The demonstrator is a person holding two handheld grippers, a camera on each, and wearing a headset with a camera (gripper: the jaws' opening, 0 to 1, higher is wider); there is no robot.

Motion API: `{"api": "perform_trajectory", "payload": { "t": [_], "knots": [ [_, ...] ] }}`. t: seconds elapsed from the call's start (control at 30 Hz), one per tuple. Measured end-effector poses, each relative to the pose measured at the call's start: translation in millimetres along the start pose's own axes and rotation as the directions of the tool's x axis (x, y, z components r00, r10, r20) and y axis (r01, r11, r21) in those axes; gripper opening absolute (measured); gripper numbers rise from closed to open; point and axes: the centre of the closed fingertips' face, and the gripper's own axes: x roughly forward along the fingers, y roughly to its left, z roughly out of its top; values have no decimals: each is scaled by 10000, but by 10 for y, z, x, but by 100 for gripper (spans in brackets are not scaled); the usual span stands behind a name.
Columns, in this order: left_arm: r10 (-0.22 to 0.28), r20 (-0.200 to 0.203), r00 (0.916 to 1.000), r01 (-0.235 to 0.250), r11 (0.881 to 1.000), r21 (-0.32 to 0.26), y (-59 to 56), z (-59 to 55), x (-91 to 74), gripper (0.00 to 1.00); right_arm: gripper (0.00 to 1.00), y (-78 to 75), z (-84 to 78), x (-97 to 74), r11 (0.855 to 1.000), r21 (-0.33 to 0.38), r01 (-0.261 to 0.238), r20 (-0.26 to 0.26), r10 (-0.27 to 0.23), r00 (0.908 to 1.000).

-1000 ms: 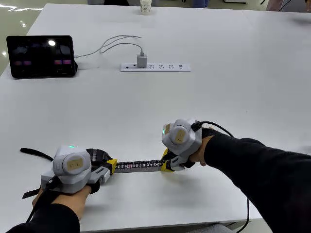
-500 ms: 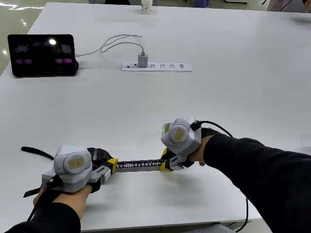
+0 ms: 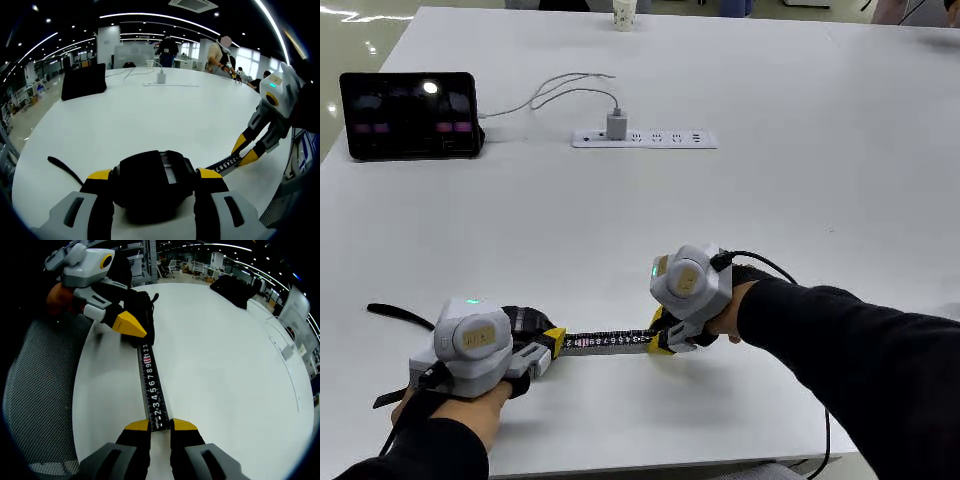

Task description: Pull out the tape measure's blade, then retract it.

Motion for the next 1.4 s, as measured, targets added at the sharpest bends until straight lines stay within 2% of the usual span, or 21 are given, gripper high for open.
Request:
{"api": "perform_trajectory", "payload": {
  "t": [1.4],
  "knots": [
    [-278,31,9996,279,9995,-166,3,12,-12,59,11,50,276,130,9998,123,-166,346,162,9993]
  ]
}}
